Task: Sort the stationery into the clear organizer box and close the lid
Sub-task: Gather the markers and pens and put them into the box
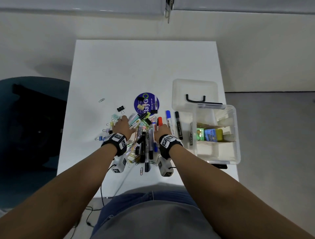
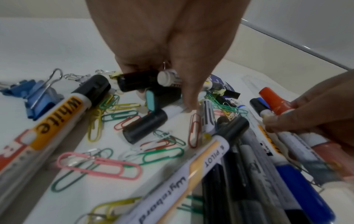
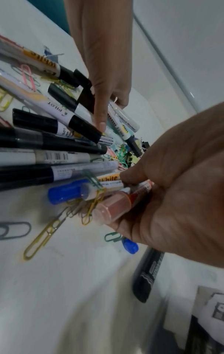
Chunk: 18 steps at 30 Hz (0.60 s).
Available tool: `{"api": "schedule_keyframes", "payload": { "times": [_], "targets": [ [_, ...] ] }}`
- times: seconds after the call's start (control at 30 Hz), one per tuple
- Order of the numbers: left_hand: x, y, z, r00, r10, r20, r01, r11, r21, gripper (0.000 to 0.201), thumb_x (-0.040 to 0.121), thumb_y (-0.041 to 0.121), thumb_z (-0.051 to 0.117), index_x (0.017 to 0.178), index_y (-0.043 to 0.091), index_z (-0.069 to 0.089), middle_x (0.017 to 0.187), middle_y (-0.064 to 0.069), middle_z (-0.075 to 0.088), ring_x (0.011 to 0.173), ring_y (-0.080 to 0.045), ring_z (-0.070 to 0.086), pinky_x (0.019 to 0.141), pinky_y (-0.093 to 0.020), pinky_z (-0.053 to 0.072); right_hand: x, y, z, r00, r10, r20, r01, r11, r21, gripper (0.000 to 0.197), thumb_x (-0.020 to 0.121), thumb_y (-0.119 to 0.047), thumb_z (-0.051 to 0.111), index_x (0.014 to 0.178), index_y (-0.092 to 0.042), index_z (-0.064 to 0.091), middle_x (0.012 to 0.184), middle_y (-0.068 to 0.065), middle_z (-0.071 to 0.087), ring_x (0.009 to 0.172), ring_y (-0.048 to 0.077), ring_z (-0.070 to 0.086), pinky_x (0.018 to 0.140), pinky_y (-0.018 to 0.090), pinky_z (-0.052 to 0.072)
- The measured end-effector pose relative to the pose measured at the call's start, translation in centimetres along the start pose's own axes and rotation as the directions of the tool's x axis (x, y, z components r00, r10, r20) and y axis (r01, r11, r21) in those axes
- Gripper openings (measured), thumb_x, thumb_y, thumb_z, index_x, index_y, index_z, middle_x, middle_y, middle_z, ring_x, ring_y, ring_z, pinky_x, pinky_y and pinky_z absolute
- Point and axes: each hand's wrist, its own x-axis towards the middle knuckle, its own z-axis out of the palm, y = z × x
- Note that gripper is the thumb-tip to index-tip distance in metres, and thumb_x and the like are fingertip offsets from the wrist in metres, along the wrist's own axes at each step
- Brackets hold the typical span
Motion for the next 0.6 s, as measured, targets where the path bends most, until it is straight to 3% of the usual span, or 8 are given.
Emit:
{"api": "schedule_keyframes", "payload": {
  "times": [0.13,0.23,0.37,0.5,0.6],
  "targets": [
    [-0.6,0.2,-0.2,1.0,0.002,-0.013,-0.002,1.0,-0.011,0.047,0.094,0.039,0.053,0.123,0.005,0.04,0.12,-0.019,0.055,0.103,-0.039,0.059,0.084,-0.047,0.048,-1.1,-0.2,-1.4,1.0,-0.012,0.016,0.011,0.996,0.091,0.035,0.098,-0.015,0.044,0.129,0.001,0.039,0.125,0.022,0.057,0.112,0.037,0.06,0.093,0.04,0.051],
    [-1.4,0.3,-0.5,0.999,-0.008,-0.046,0.007,1.0,-0.013,0.04,0.096,0.032,0.049,0.121,0.003,0.038,0.115,-0.021,0.058,0.098,-0.04,0.061,0.081,-0.047,0.05,-2.4,0.0,-3.6,0.985,-0.161,0.06,0.15,0.978,0.147,0.028,0.098,-0.013,0.042,0.125,-0.006,0.041,0.116,0.022,0.062,0.096,0.033,0.062,0.083,0.038,0.049],
    [-3.2,1.2,-1.8,0.995,-0.031,-0.092,0.011,0.978,-0.21,0.036,0.099,0.026,0.044,0.125,0.006,0.03,0.096,-0.024,0.065,0.086,-0.042,0.064,0.075,-0.046,0.052,-5.1,0.5,-7.5,0.914,-0.389,0.115,0.349,0.899,0.265,0.018,0.09,-0.016,0.047,0.108,-0.018,0.042,0.101,0.02,0.066,0.092,0.038,0.067,0.085,0.05,0.055],
    [-5.6,3.5,-3.6,0.988,0.064,-0.142,-0.111,0.93,-0.352,0.043,0.1,0.025,0.043,0.137,0.013,0.026,0.104,-0.025,0.064,0.092,-0.041,0.064,0.074,-0.041,0.049,-8.7,1.4,-12.5,0.839,-0.54,0.061,0.491,0.801,0.343,0.019,0.095,-0.014,0.05,0.113,-0.015,0.046,0.093,0.011,0.065,0.085,0.026,0.068,0.081,0.043,0.055],
    [-7.6,6.2,-4.7,0.968,0.214,-0.13,-0.248,0.878,-0.409,0.041,0.1,0.031,0.043,0.135,0.018,0.024,0.112,-0.017,0.064,0.098,-0.037,0.065,0.077,-0.037,0.049,-10.5,3.8,-16.7,0.772,-0.625,0.114,0.608,0.779,0.154,0.015,0.095,-0.019,0.053,0.108,-0.025,0.05,0.091,0.0,0.065,0.084,0.021,0.067,0.079,0.038,0.053]
  ]
}}
